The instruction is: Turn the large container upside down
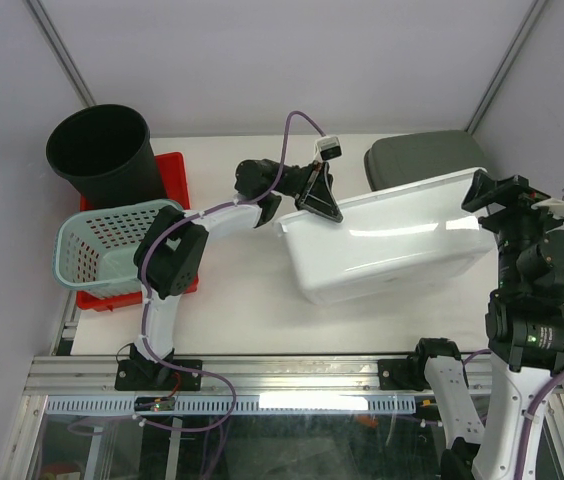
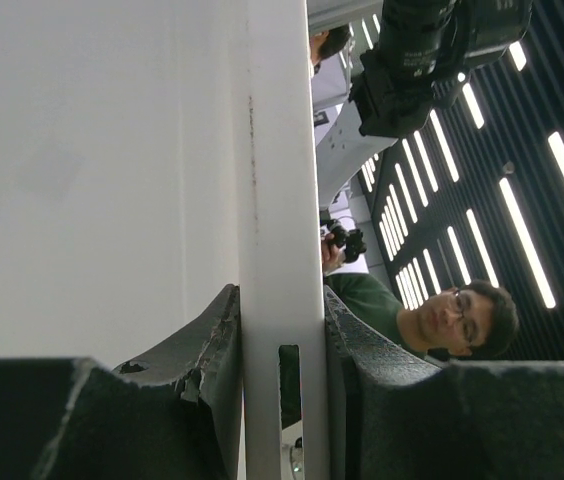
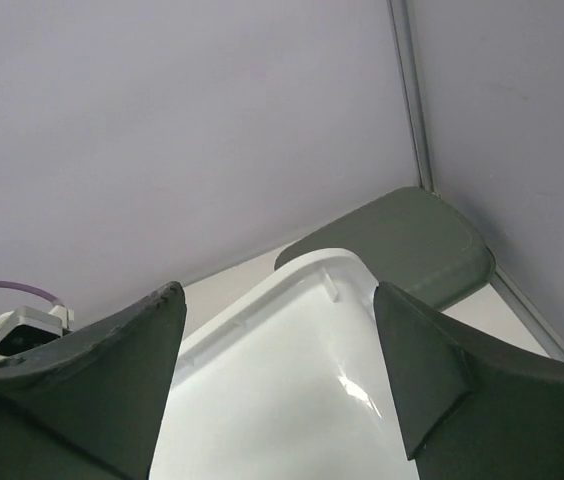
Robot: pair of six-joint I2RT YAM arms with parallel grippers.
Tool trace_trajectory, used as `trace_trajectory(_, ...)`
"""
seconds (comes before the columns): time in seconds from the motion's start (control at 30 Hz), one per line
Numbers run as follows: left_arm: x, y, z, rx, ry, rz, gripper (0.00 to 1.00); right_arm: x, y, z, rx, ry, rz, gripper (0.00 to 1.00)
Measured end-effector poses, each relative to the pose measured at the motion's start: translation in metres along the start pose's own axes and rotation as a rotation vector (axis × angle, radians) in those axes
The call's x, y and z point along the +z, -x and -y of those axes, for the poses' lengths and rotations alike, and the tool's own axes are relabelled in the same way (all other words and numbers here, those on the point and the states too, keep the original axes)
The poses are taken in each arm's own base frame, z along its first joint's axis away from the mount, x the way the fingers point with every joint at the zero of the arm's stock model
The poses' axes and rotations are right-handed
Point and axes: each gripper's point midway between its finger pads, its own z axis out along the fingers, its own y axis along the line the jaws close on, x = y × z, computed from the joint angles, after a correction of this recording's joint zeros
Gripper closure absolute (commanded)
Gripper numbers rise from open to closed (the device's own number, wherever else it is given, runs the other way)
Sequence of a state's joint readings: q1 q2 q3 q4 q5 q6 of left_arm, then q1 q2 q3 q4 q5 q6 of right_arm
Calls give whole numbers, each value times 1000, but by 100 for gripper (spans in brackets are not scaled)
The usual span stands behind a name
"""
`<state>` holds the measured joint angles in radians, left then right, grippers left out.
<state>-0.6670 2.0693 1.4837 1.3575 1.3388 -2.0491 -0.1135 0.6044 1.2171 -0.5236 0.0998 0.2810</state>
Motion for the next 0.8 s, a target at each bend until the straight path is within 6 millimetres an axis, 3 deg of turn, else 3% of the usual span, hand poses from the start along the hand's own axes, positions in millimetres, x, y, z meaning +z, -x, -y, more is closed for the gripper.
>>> trace_trajectory(0.37, 8, 24, 3, -100, -46, 119, 100, 9, 17, -1, 16, -27, 29, 20)
trace_trajectory(0.8, 38, 17, 3, -150, -77, 106, 100, 17, 19, -1, 35, -33, 40, 20)
